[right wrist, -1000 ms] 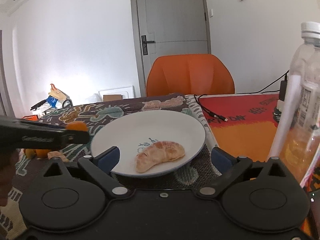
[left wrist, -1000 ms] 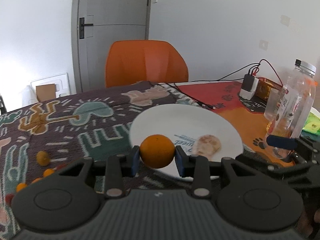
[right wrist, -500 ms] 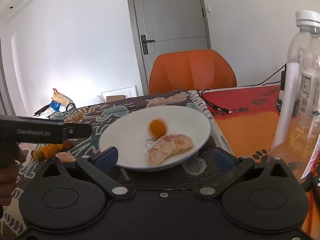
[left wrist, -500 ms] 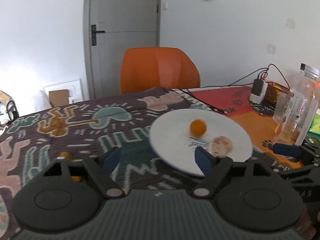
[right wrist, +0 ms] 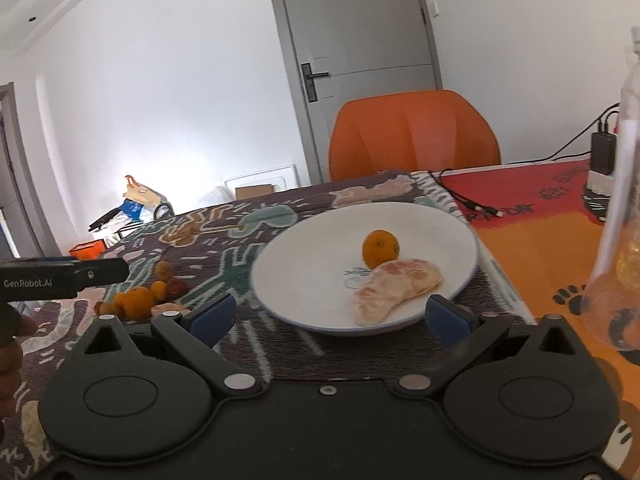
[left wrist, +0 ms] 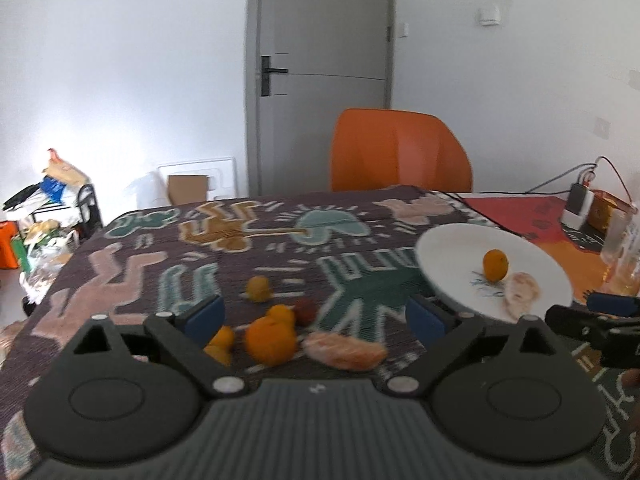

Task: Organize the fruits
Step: 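Lower the orange onto the white plate and open the left gripper, then grasp a large orange with the right gripper while the left gripper moves to small yellow fruits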

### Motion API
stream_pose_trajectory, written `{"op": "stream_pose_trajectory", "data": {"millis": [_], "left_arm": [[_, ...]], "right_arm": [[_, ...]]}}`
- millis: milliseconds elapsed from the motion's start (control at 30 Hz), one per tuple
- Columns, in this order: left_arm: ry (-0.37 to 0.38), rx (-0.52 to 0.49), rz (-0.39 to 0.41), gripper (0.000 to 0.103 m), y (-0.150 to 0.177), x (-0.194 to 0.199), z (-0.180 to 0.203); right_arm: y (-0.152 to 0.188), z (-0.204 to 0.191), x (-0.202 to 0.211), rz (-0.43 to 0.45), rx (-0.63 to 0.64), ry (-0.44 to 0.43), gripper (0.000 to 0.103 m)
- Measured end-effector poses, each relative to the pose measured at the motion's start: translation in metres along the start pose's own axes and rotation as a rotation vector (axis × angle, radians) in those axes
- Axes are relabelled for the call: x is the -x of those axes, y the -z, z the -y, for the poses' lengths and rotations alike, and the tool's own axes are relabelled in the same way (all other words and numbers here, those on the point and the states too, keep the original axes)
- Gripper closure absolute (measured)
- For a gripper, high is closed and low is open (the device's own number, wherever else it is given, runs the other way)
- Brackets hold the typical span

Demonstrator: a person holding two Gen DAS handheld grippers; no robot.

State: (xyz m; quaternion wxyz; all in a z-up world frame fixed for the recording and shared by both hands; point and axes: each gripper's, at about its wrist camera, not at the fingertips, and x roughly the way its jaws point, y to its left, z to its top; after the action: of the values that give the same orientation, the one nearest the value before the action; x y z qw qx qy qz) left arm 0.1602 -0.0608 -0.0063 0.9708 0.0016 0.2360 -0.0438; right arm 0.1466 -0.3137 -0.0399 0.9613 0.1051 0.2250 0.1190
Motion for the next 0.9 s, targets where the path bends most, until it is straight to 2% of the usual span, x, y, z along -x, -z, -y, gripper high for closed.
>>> {"op": "stream_pose_trajectory", "data": {"millis": [367,600,900], "left_arm": [[-0.067,0.043,-0.001,0.006,0.016,0.025,-0.047],[-0.066,0.093,-0.025,0.006,0.026,0.027,-0.069],[-0.085,0.157,-0.001,0.009,0.035,0.029,-0.087]], "right_arm": [[0.005,-0.040,-0.003,-0.022,0.036,-0.057,0.000],[0.007,-0.062,-0.008,-0.036,0.073,-0.092,0.000],[0.005,-0.081,-0.018,-0.057,0.108,-0.132,0.000]]}}
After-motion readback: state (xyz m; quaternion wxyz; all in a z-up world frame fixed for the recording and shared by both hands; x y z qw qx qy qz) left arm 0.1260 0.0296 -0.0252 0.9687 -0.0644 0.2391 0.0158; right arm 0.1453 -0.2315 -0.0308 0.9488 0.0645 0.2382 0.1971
